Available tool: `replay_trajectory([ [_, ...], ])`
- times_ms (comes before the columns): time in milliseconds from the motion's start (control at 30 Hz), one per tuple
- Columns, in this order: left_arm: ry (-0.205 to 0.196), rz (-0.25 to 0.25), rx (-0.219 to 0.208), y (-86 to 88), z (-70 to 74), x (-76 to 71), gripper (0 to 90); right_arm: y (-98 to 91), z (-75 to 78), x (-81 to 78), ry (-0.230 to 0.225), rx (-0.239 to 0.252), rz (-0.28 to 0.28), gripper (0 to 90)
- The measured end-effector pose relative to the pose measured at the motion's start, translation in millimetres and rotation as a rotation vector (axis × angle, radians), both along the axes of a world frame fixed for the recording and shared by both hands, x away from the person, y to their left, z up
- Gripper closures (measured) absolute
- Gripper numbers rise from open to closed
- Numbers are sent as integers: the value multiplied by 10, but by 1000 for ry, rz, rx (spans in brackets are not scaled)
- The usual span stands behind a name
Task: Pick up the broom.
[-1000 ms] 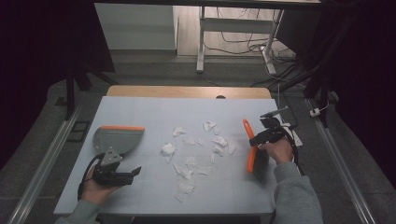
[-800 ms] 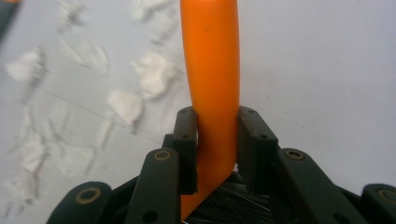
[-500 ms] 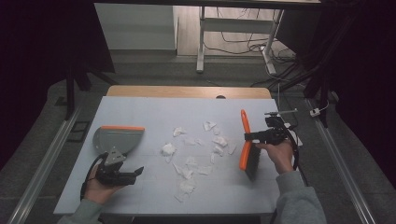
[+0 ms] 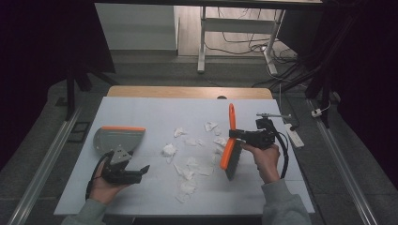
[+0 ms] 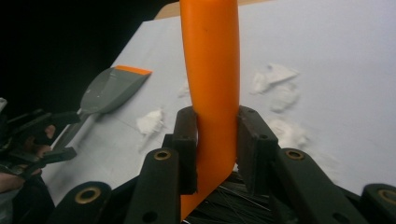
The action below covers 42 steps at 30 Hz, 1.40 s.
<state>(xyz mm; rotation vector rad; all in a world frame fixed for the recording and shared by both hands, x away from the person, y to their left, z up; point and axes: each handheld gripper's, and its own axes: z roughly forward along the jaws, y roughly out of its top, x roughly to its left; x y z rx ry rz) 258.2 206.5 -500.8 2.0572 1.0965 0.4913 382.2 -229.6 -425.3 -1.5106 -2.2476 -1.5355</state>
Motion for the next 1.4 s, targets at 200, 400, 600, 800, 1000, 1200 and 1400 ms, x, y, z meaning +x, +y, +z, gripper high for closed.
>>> replay_trajectory([
  [200,-12,-39,-28,-167,64,14,194,154,-59,-59,-22,45,-5,714],
  [400,-63,-110,-66,-481,169,-7,206,295,-160,-147,-61,88,-19,714],
  [600,-48,-186,-94,-826,193,44,210,402,-273,-214,-68,115,-22,714],
  [800,-83,-239,-114,-1132,177,16,233,464,-329,-270,-91,140,-33,714],
  [1000,-63,-293,-113,-1366,135,12,238,511,-360,-287,-91,139,-36,714],
  [1200,-55,-305,-112,-1511,92,3,239,522,-381,-305,-101,156,-64,714],
  [1400,-53,-250,-134,-1621,22,70,277,551,-387,-342,-101,199,-80,714],
])
